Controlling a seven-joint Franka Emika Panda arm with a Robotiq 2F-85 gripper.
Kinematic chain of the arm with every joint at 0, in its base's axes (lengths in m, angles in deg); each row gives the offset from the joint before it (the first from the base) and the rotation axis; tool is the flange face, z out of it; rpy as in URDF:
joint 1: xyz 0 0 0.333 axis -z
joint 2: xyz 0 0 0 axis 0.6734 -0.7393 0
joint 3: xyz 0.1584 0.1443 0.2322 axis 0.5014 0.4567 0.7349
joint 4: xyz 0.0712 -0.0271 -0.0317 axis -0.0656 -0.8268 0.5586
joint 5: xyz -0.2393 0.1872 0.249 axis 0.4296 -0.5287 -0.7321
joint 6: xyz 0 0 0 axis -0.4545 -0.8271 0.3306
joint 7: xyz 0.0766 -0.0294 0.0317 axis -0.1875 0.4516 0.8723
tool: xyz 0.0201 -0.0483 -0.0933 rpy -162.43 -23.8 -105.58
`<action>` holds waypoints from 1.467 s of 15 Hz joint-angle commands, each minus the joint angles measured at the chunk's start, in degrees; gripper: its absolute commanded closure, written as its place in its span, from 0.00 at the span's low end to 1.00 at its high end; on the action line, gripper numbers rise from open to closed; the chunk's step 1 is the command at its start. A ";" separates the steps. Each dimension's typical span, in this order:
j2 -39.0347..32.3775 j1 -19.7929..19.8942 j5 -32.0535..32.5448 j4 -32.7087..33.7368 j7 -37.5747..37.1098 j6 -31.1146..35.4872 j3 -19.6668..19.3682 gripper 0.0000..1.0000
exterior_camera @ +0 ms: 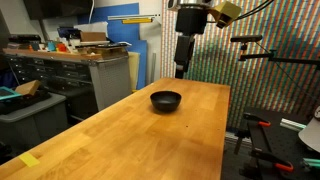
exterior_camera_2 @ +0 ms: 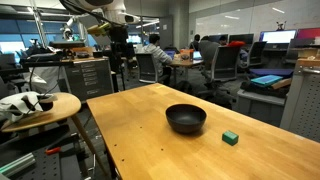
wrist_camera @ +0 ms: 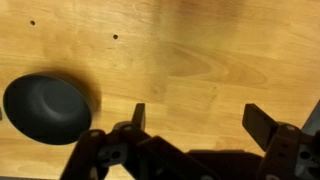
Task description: Place the green wooden block inside the black bowl
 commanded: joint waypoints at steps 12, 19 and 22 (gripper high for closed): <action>1.77 4.29 3.00 1.33 7.75 -2.29 -8.00 0.00; -1.91 9.32 6.42 4.51 18.99 0.45 -14.85 0.00; -5.52 10.77 6.76 6.83 22.98 2.26 -16.88 0.00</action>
